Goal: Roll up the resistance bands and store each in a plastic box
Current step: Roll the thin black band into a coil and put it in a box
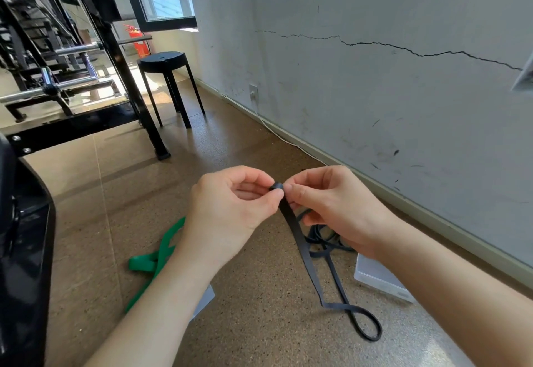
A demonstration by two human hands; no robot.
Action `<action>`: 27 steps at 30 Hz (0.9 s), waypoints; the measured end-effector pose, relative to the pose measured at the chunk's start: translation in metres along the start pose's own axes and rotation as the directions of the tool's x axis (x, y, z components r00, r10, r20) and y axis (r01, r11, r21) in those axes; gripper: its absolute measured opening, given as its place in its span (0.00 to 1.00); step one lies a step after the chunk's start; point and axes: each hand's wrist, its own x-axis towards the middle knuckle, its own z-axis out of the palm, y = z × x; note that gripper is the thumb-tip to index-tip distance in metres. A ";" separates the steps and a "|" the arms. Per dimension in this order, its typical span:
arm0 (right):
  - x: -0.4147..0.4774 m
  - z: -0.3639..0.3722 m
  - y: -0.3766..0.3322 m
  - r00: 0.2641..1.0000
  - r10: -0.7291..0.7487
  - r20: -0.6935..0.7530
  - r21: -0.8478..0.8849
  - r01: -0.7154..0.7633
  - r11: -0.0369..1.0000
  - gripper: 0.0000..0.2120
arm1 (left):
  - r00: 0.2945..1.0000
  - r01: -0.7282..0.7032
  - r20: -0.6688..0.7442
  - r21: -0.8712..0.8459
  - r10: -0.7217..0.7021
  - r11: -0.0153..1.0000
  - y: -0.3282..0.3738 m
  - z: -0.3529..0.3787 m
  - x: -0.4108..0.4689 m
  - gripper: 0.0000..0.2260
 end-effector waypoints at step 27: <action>-0.011 0.006 -0.008 0.993 -0.022 -0.113 0.251 0.050 0.967 0.08 | 0.800 -0.489 -0.063 0.507 0.597 0.710 0.002 0.008 -0.004 0.05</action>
